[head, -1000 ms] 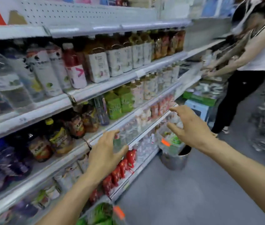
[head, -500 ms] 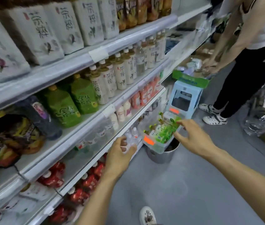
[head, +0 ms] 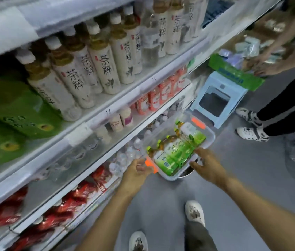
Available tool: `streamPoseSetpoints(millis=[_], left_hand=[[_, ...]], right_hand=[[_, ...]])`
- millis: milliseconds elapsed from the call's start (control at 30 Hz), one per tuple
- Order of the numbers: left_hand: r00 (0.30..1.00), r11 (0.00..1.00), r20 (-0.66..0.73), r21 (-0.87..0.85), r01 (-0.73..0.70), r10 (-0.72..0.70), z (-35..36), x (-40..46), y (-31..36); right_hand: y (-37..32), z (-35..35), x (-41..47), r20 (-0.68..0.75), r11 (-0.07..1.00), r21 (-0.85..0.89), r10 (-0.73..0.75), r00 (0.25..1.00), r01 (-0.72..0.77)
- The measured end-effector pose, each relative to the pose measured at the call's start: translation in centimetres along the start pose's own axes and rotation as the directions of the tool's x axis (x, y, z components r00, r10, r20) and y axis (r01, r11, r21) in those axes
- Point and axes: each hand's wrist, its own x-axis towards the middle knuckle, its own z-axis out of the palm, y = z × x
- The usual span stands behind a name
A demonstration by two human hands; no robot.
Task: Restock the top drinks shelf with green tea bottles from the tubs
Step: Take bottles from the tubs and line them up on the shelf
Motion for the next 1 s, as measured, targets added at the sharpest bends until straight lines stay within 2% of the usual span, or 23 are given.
streamPoseSetpoints(millis=[200, 333, 567, 667, 800, 1000], left_hand=[[0.979, 0.977, -0.074, -0.116, 0.179, -0.188, 8.1, 7.3, -0.8], [0.937, 0.919, -0.054, -0.223, 0.326, -0.345, 13.8, 12.1, -1.6], [0.873, 0.870, -0.121, -0.224, 0.440, -0.473, 19.7, 19.0, -2.0], [0.862, 0.870, -0.147, -0.180, 0.460, -0.486, 21.1, 21.3, -2.7], [0.856, 0.868, -0.174, -0.201, 0.454, -0.487, 22.9, 23.7, -2.9], [0.838, 0.886, -0.293, -0.097, 0.453, -0.461, 26.1, 26.9, -2.1]], right_hand=[[6.0, 0.6, 10.5, 0.238, 0.992, -0.114, -0.016, 0.971, 0.045], [10.0, 0.9, 17.4, 0.339, 0.981, -0.179, -0.015, 0.941, 0.079], [13.6, 2.0, 26.4, 0.293, 0.963, -0.265, 0.033, 0.956, 0.047], [14.0, 3.1, 29.1, 0.241, 0.946, -0.318, 0.025, 0.970, 0.055], [14.2, 5.0, 31.6, 0.267, 0.938, -0.340, 0.032, 0.963, 0.063], [15.3, 7.2, 33.6, 0.216, 0.926, -0.371, 0.018, 0.976, 0.065]])
